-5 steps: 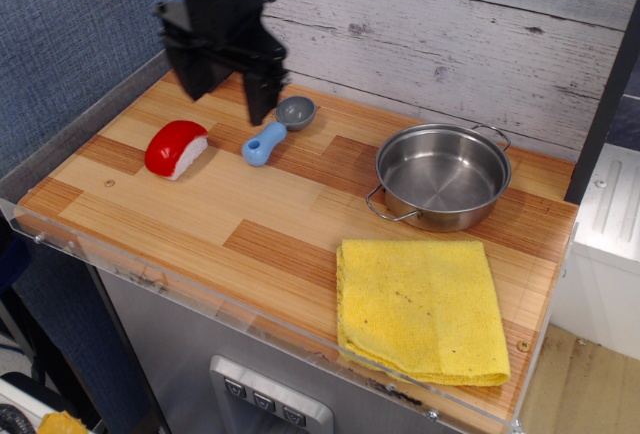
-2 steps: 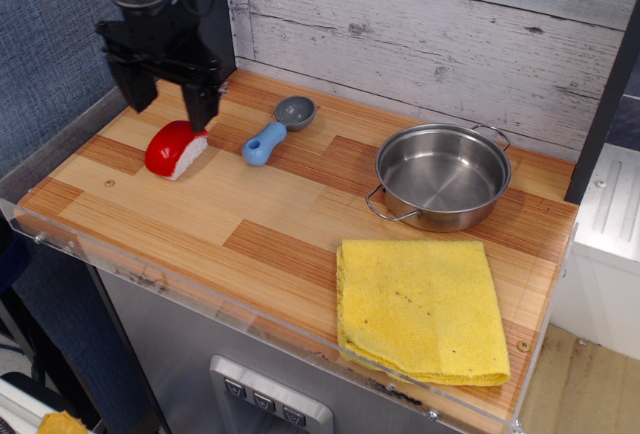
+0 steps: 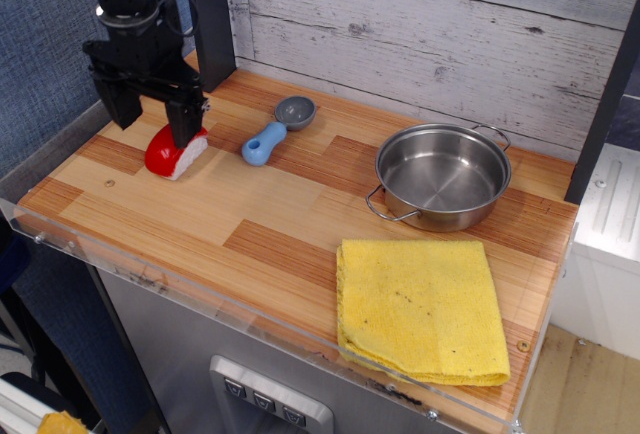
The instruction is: Put the fish inside the pot
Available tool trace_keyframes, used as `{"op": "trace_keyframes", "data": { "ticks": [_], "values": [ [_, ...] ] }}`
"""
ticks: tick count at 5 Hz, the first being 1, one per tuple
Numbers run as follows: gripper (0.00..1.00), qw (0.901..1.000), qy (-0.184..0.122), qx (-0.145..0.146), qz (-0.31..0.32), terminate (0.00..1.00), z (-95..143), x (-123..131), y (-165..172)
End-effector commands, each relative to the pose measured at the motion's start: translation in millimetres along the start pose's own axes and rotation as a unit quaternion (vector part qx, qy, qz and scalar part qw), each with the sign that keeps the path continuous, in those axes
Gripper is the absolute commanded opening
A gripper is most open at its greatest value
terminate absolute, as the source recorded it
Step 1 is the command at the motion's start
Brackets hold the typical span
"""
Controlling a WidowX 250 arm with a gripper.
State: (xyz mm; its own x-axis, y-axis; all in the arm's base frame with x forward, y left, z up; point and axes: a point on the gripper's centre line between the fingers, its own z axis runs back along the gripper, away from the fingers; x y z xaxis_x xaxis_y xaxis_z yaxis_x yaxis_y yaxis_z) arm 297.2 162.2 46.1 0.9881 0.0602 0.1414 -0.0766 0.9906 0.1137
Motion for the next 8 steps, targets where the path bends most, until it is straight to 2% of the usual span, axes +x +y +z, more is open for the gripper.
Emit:
{"op": "trace_keyframes", "data": {
  "ticks": [1,3,4,6,8],
  "values": [
    [1.0,0.9996,-0.025,0.008,0.013,0.0,-7,5,6],
    [1.0,0.9994,-0.028,0.013,0.015,0.0,-11,5,1],
    [0.0,0.9989,-0.036,0.024,0.019,0.0,-8,5,2],
    [0.0,0.9986,-0.043,0.018,0.026,0.0,0,7,-5],
    [0.0,0.9944,-0.102,0.022,0.015,0.0,55,37,-28]
  ]
}}
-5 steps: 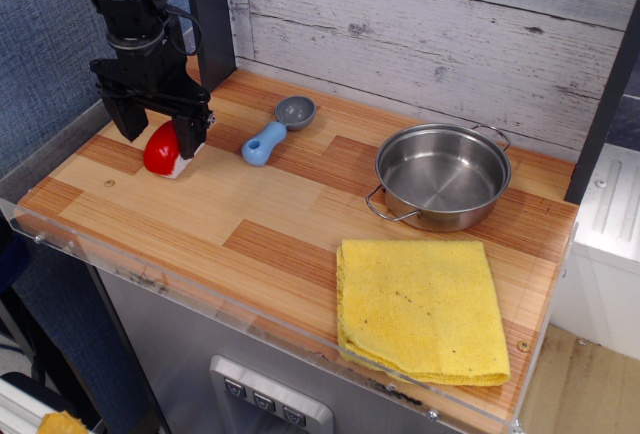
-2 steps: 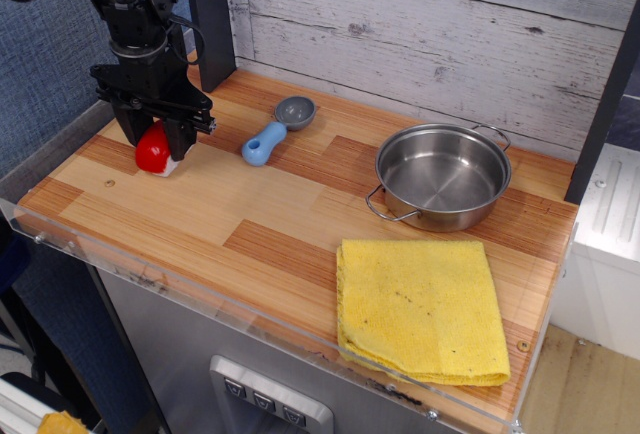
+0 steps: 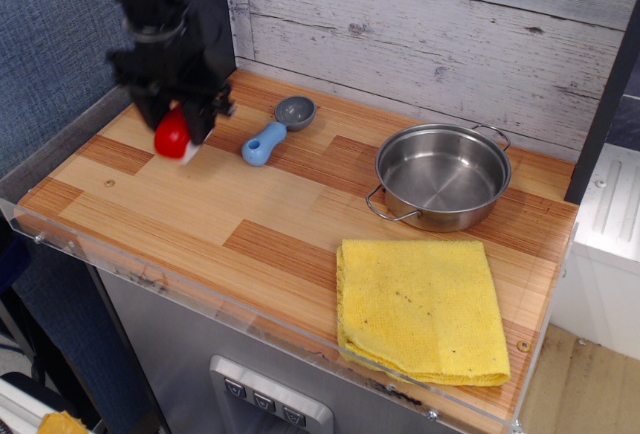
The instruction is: Put the fish inside the pot
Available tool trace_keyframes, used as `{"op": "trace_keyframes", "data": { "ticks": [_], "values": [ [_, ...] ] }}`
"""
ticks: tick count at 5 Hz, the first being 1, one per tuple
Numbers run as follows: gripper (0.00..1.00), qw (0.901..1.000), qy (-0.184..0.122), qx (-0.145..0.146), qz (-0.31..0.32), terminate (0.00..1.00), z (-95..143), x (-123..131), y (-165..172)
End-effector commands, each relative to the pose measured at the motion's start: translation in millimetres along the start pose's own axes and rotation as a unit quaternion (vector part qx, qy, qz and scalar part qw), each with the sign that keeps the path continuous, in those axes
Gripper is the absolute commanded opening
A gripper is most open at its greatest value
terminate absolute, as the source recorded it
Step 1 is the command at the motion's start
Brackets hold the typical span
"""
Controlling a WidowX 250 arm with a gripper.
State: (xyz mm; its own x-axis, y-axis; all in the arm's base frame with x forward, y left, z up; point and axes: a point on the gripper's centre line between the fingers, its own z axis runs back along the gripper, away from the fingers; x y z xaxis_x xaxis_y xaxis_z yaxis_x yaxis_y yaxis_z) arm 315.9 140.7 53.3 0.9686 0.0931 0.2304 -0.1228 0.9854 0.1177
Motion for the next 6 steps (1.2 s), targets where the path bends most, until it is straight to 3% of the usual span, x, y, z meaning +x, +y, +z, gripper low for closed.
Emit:
{"op": "trace_keyframes", "data": {
  "ticks": [1,3,4,6],
  "values": [
    [0.0,0.9965,-0.08,0.013,-0.019,0.0,72,32,-29],
    [0.0,0.9865,-0.12,-0.065,-0.09,0.0,86,50,-118],
    [0.0,0.9816,-0.127,-0.068,-0.126,0.0,92,53,-154],
    [0.0,0.9783,-0.105,-0.085,-0.157,0.0,76,43,-209]
  ]
}}
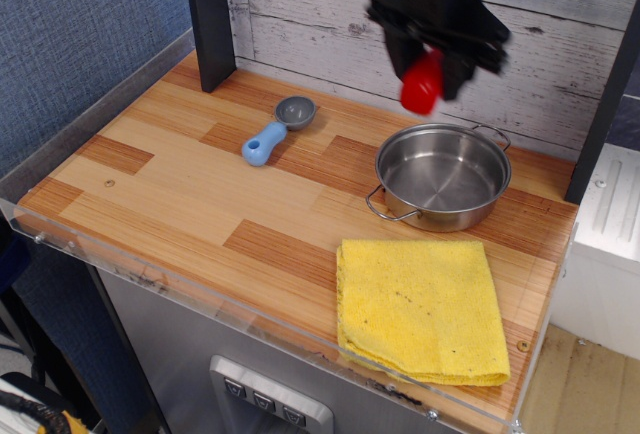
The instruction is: Put the fish inside the pot
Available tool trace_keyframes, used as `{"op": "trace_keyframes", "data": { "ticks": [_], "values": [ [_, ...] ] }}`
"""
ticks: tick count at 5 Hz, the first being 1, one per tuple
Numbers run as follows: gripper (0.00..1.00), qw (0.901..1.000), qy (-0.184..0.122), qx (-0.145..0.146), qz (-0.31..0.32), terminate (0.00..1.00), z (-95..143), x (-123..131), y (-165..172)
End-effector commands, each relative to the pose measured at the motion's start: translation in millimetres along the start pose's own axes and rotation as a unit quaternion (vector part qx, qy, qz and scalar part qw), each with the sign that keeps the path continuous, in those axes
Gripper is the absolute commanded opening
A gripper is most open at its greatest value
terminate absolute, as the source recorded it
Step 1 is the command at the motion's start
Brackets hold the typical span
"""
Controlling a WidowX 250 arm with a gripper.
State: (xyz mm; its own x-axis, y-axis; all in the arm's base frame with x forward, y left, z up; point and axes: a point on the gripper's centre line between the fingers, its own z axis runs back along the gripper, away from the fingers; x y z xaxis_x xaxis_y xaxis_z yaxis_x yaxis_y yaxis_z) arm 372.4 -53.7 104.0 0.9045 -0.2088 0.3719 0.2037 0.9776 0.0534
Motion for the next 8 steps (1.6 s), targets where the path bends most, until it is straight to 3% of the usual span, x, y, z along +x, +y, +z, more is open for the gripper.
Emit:
{"op": "trace_keyframes", "data": {
  "ticks": [1,4,6,7,8],
  "values": [
    [0.0,0.9999,-0.002,-0.006,-0.013,0.0,-1,-5,-22],
    [0.0,0.9987,0.049,0.013,-0.007,0.0,-32,-19,-1],
    [0.0,0.9971,0.073,0.003,-0.021,0.0,-46,-29,-6],
    [1.0,0.9962,0.087,0.005,-0.001,0.0,-45,-28,-5],
    [1.0,0.9942,0.107,0.003,0.009,0.0,-45,-28,-3]
  ]
}}
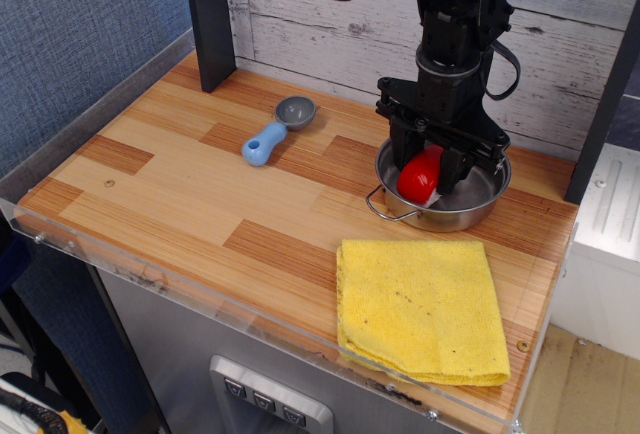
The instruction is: Put the fish inside the pot
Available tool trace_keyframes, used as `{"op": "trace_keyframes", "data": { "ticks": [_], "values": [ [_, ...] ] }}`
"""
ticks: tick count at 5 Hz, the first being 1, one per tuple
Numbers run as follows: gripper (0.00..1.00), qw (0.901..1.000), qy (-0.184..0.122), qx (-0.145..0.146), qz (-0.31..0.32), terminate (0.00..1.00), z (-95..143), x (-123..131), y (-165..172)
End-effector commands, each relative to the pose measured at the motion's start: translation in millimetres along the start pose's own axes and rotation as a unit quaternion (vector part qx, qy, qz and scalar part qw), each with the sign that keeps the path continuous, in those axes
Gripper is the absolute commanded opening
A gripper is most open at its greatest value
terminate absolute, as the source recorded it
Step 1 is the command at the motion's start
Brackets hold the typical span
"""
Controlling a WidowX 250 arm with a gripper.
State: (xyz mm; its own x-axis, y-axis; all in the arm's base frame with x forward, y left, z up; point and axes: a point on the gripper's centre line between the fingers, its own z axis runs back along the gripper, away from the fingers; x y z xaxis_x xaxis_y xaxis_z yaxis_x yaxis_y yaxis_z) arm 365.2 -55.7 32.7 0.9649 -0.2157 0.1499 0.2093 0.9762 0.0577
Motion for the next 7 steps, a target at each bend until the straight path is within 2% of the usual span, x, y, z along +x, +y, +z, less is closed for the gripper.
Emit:
{"op": "trace_keyframes", "data": {
  "ticks": [1,3,4,5,6,7],
  "values": [
    [1.0,0.9999,-0.009,-0.001,0.011,0.0,20,0,2],
    [1.0,0.9998,-0.015,0.004,0.011,0.0,25,3,3],
    [1.0,0.9991,-0.039,0.009,0.014,0.0,46,9,5],
    [1.0,0.9986,-0.048,0.001,0.022,0.0,81,12,12],
    [1.0,0.9977,-0.057,-0.005,0.036,0.0,107,5,18],
    [1.0,0.9977,-0.057,-0.005,0.036,0.0,107,5,18]
  ]
}}
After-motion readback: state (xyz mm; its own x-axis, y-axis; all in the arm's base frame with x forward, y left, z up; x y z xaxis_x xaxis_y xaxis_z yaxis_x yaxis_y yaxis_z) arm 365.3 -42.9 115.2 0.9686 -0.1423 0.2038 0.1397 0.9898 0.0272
